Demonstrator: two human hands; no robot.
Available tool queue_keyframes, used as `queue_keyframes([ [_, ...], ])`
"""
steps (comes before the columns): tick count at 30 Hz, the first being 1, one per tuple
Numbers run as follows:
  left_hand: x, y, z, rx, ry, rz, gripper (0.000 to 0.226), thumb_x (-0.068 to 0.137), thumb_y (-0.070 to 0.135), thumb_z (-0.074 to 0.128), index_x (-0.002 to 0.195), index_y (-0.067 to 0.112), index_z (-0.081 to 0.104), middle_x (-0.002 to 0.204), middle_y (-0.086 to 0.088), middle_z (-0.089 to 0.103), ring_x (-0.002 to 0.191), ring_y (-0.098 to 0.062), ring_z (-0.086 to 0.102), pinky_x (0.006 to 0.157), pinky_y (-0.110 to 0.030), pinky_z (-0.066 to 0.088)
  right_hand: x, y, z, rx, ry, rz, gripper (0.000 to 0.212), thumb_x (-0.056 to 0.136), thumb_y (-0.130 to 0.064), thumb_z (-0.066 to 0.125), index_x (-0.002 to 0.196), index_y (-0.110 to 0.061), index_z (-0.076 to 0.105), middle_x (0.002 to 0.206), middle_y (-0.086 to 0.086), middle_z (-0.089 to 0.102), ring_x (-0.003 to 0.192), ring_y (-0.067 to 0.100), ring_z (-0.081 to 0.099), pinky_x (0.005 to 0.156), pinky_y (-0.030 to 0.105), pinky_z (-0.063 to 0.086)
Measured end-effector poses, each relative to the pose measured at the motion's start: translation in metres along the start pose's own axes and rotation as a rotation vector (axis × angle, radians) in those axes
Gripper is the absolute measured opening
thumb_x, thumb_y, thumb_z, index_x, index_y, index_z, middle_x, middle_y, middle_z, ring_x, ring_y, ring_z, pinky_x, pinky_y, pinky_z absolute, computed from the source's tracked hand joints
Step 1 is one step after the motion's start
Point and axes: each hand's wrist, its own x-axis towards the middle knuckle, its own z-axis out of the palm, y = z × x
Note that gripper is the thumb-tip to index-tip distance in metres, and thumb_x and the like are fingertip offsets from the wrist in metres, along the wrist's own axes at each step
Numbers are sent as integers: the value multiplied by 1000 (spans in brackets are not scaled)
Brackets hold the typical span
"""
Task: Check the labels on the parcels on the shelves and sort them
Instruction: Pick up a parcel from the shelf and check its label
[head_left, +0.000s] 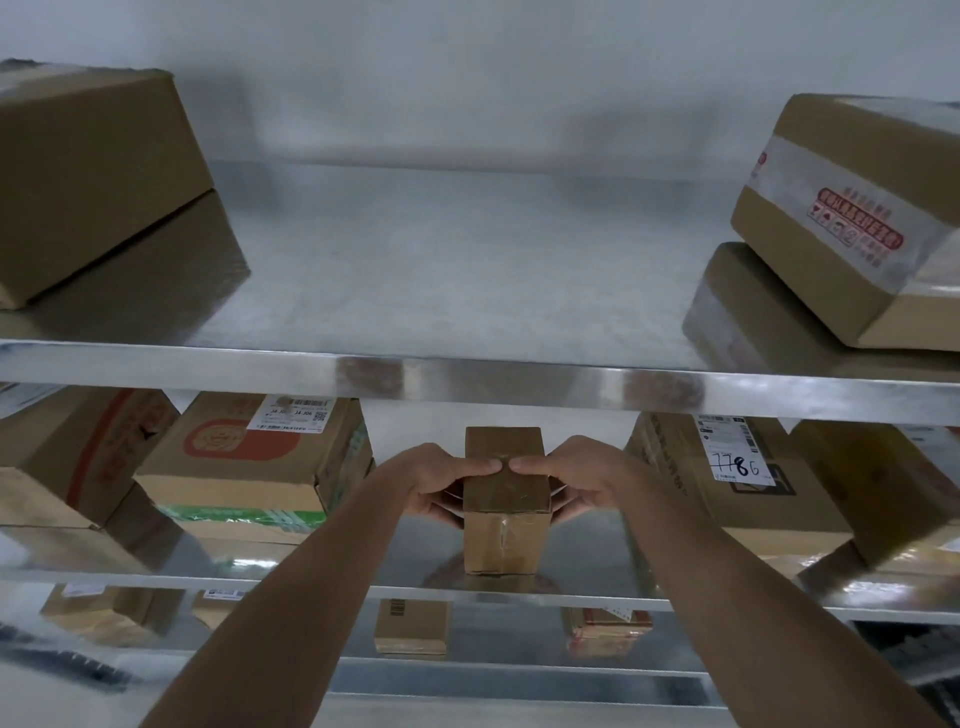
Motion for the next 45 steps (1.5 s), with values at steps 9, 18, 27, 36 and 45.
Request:
queue_keyframes([
  [9, 4, 4, -2, 19, -38, -8, 47, 86, 26, 81, 120, -1, 63, 107, -16, 74, 92, -29, 73, 72, -40, 62, 5, -2, 0, -6, -28, -13, 32, 87, -23, 79, 106, -2, 64, 101, 18, 74, 87, 31, 74, 64, 37, 63],
  [18, 4, 0, -1, -7, -15, 15, 49, 85, 29, 81, 120, -1, 64, 105, -16, 75, 91, -29, 74, 73, -40, 63, 1, -1, 3, 3, 4, -21, 37, 88, -24, 79, 111, -1, 63, 104, 19, 74, 88, 32, 75, 67, 40, 64],
  [27, -1, -12, 2, -41, 27, 144, 72, 86, 38, 80, 142, 3, 51, 116, -16, 72, 98, -29, 75, 87, -49, 61, -1, 15, 13, -45, 171, -106, 45, 86, -47, 77, 108, -10, 65, 104, 9, 74, 92, 26, 74, 88, 44, 62],
  [36, 4, -21, 16, -322, -1, 291, 65, 87, -2, 75, 144, 14, 46, 121, -14, 70, 103, -32, 74, 94, -51, 58, -6, 1, 6, -332, 272, -436, 28, 90, -35, 70, 110, -15, 72, 101, 5, 75, 92, 22, 72, 84, 40, 58],
  [45, 16, -72, 19, -64, 104, 213, 56, 85, 5, 80, 134, 12, 54, 116, -5, 68, 106, -20, 67, 82, -28, 58, 13, 38, 30, -950, 260, -656, 53, 104, -31, 54, 152, -13, 43, 158, 6, 41, 143, 25, 42, 116, 34, 35],
])
